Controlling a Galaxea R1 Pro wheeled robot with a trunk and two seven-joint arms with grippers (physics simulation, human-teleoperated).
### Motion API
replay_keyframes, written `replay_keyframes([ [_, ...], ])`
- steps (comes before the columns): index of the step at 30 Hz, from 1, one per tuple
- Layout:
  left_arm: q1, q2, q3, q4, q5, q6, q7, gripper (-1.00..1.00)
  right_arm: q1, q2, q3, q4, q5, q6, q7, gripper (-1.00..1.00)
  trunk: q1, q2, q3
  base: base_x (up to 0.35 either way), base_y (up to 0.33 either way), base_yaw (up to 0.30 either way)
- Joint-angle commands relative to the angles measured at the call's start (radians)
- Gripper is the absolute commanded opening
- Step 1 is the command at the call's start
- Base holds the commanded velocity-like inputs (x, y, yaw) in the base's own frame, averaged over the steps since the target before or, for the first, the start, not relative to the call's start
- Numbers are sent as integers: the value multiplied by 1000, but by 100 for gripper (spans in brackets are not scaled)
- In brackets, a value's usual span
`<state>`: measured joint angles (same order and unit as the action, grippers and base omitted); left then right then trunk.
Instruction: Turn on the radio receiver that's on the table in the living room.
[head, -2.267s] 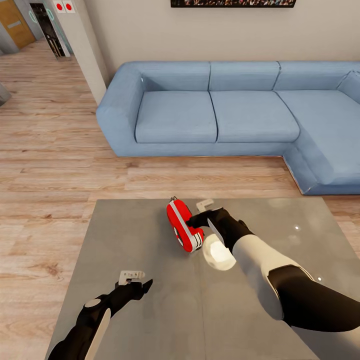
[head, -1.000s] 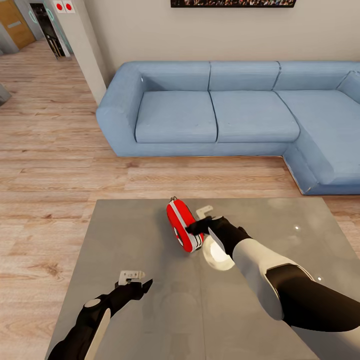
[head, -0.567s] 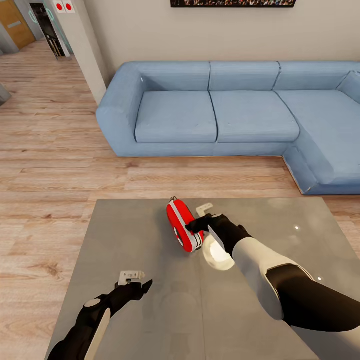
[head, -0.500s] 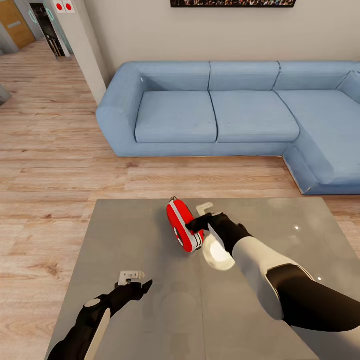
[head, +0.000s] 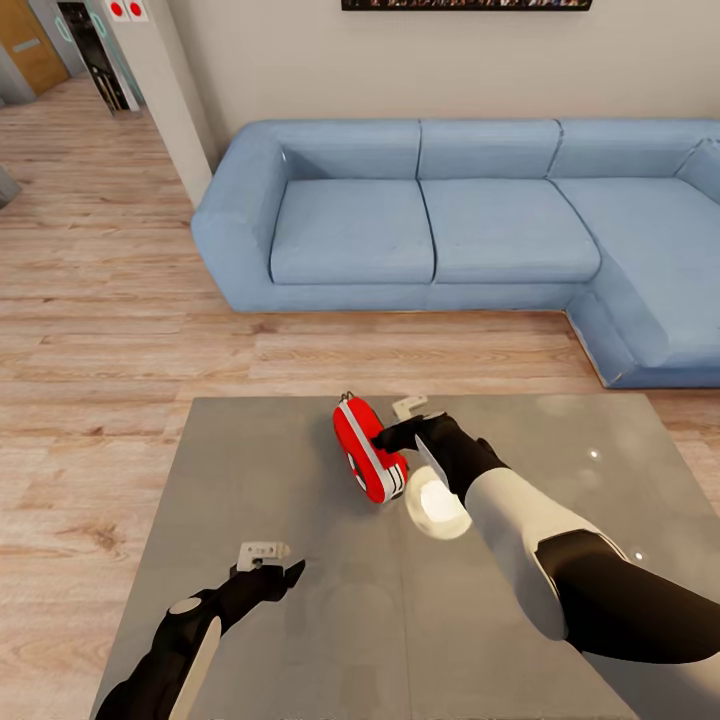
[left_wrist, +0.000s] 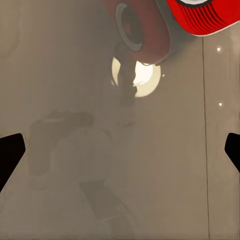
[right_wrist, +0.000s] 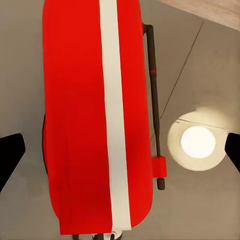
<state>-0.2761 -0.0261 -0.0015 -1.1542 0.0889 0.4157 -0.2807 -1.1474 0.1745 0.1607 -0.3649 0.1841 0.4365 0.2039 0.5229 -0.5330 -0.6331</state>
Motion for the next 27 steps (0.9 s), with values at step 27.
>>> replay_keyframes([
  [27,0,0,0,0,0,-1,0,100,0,0,3,-156,0,102,-7,100,0,0,-44,0,0,34],
])
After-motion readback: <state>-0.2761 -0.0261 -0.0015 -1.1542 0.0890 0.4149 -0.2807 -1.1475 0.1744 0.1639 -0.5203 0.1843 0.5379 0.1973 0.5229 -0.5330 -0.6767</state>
